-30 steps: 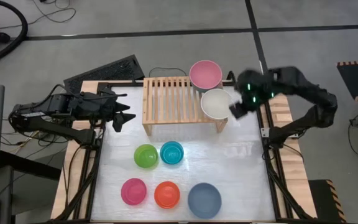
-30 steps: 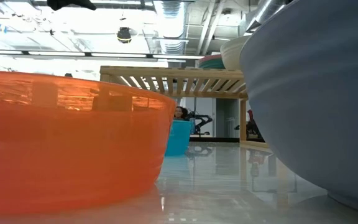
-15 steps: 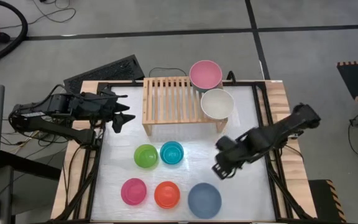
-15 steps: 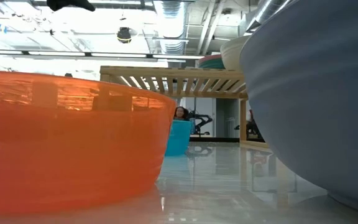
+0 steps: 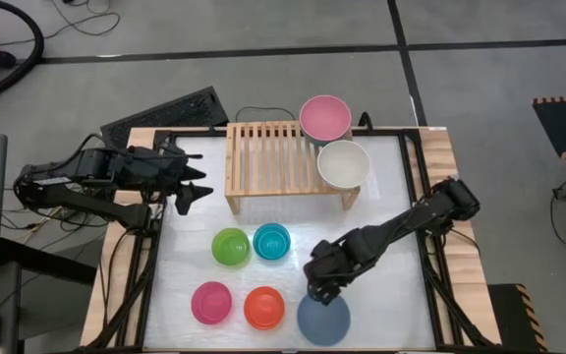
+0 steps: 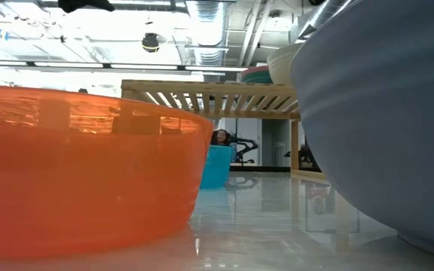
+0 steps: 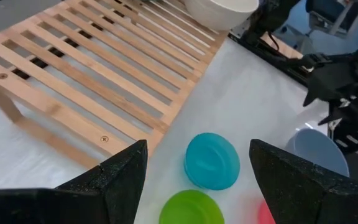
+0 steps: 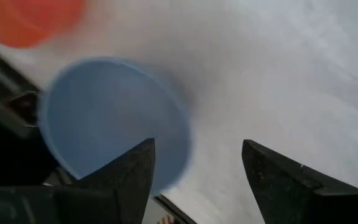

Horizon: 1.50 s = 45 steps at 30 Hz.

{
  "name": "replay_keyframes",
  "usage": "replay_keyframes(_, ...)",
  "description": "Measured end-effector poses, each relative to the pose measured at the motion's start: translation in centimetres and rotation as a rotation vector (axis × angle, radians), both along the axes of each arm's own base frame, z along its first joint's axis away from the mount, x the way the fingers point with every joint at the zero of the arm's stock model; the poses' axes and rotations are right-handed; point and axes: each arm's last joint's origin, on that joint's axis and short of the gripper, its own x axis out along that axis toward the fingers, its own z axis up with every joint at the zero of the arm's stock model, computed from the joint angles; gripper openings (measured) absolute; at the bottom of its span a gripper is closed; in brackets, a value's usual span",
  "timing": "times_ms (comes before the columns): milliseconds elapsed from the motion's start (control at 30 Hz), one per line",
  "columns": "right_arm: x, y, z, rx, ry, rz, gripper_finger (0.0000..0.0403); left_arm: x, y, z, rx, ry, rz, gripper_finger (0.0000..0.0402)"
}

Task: Place and stack bowls onto a shelf
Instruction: Stack the large gray bowl on top of the large white bowl on the shelf

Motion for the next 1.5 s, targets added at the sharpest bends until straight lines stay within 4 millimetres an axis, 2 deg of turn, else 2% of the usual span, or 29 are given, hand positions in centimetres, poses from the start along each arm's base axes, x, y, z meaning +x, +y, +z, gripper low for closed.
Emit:
replay_keyframes(167, 0.4, 0.7, -1.2, -0.01, 0.019, 0.045, 0.0269, -0.1, 0.0, -0.2, 0.0, 0.019, 0.0, 0.0265)
replay_keyframes(300, 0.3, 1.3, -3.6, -0.021, 0.098, 0.084, 0.0269, -0.1, 0.0, -0.2, -0.006, 0.019, -0.01, 0.0265)
replay_keyframes(400, 0.2, 1.6, -5.8, 0.039, 0.155, 0.108, 0.0269, -0.1, -0.1, -0.2, -0.008, 0.019, -0.018, 0.0265)
replay_keyframes(533, 0.1, 2.2, -7.5, 0.092, 0.132, 0.12, 0.0268, -0.1, -0.1, -0.2, -0.011, 0.019, -0.021, 0.0265)
replay_keyframes(700, -0.4, 2.0, -8.7, 0.093, 0.167, 0.091, 0.0241, -0.1, -0.1, -0.1, -0.018, 0.015, -0.017, 0.0265)
replay_keyframes(800, -0.4, 2.0, -8.7, 0.099, 0.168, 0.085, 0.0192, -0.1, -0.1, -0.1, -0.018, 0.014, -0.014, 0.0265)
replay_keyframes(1000, -0.4, 2.1, -8.7, 0.122, 0.173, 0.081, 0.0037, -0.1, 0.0, -0.1, -0.019, 0.013, -0.007, 0.0265)
replay_keyframes(1033, -0.3, 2.1, -8.6, 0.127, 0.174, 0.083, 0.0027, -0.1, 0.0, -0.1, -0.019, 0.013, -0.007, 0.0265)
replay_keyframes(1267, -0.5, 2.0, -8.1, 0.149, 0.178, 0.081, 0.0029, -0.1, 0.0, -0.1, -0.019, 0.013, -0.007, 0.0265)
replay_keyframes(1367, -1.0, 1.4, -6.6, 0.156, 0.164, 0.075, 0.0029, -0.1, 0.0, -0.1, -0.018, 0.013, -0.007, 0.0265)
replay_keyframes(1500, -2.1, -0.4, -3.4, 0.155, 0.124, 0.047, 0.0029, -0.1, 0.0, -0.1, -0.013, 0.015, -0.011, 0.0265)
